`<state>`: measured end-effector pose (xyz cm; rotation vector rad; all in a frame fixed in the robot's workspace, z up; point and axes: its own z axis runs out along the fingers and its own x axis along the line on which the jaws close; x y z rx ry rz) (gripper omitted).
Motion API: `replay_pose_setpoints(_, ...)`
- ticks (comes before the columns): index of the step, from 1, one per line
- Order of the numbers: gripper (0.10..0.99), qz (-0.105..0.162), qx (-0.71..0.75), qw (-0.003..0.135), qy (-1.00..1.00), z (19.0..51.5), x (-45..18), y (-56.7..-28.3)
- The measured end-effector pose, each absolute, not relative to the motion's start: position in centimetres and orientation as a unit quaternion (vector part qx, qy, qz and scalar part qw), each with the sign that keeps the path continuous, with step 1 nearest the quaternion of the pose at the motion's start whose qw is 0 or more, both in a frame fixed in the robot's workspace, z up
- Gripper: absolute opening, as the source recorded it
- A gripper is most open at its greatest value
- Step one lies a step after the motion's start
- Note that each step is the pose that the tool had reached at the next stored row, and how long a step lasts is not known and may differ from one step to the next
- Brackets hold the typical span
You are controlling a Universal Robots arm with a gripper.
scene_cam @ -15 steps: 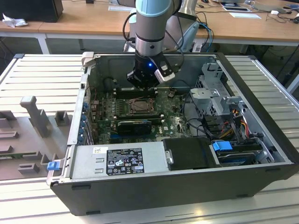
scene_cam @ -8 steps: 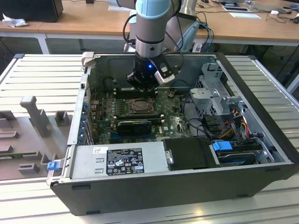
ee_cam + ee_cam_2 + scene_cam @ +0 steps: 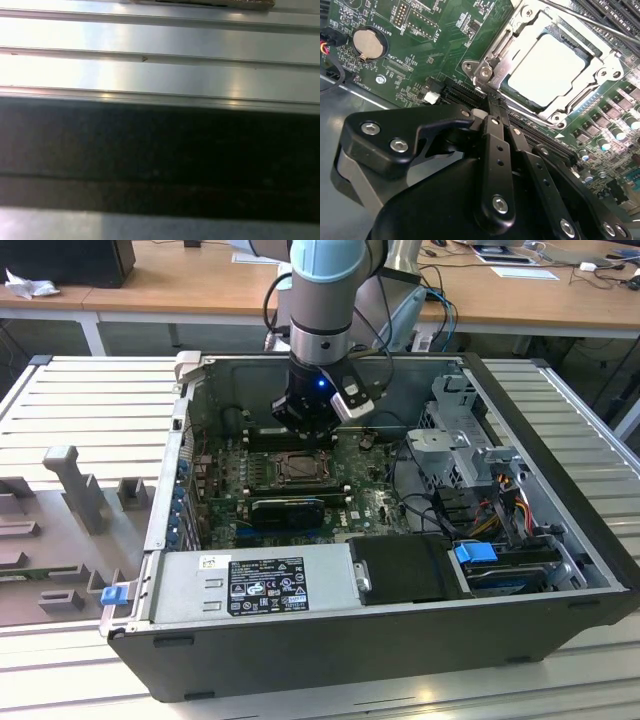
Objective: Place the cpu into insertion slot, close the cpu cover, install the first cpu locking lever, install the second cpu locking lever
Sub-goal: 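Install the first cpu locking lever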
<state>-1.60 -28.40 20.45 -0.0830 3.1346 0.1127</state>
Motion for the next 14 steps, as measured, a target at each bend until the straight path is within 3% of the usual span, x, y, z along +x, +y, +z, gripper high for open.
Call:
replay_pose_setpoints(10, 0.106, 0.037, -0.026, 0.002, 0.999, 20.1, -1.6, -28.4)
replay_pose_setpoints(14, 0.106, 0.038, -0.026, 0.002, 0.999, 21.8, -1.6, -28.4)
